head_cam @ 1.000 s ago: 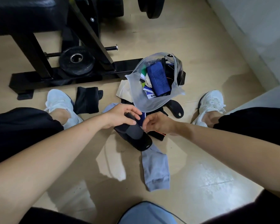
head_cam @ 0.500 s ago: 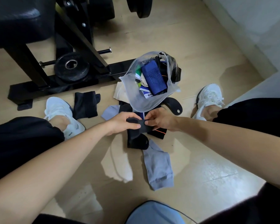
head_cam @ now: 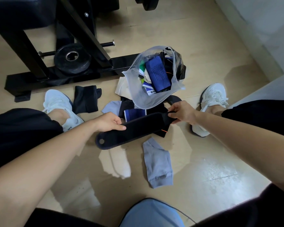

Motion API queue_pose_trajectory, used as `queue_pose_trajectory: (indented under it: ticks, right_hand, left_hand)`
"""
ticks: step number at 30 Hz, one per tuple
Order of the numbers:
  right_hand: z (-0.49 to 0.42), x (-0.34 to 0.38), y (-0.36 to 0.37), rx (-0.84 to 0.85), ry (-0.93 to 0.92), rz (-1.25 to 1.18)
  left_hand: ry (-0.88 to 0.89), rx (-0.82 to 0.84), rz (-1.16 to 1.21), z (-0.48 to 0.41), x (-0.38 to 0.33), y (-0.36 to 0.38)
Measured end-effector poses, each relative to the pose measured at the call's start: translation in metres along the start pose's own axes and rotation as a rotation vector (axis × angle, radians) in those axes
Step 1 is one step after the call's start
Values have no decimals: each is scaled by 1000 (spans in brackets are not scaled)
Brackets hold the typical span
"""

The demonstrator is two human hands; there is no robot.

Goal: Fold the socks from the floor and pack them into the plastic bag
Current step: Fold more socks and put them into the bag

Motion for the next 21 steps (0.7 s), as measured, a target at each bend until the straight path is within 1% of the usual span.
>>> queue_pose_trajectory:
  ticks: [4, 7, 10, 16, 18, 21]
  right_hand:
    - [-5, -6, -7, -119, 50, 29]
    - [-2, -5, -5, -133, 56, 14]
    - [7, 1, 7, -81, 19, -57]
    - [30, 19, 49, 94, -55, -167]
    - [36, 19, 59, 150, -75, -188]
    - [43, 19, 68, 177, -130, -182]
  left_hand:
    - [-33, 7, 40, 0, 4, 2]
    - [-45, -53, 87, -1, -1, 5]
    - [-55, -106, 152, -2, -10, 10]
    - [-83, -185, 290, -8, -28, 30]
    - [-104, -182, 368, -10, -32, 37]
    - [-142, -158, 528, -10, -38, 46]
Point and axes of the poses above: each hand's wrist, its own z-axis away from the middle knuckle, its own y-axis out of the palm, x = y × z, the point moved 2 cm from there along -z, towards the middle knuckle, and after that the axes turned 5 degrees about -x, right-handed, at the moved point
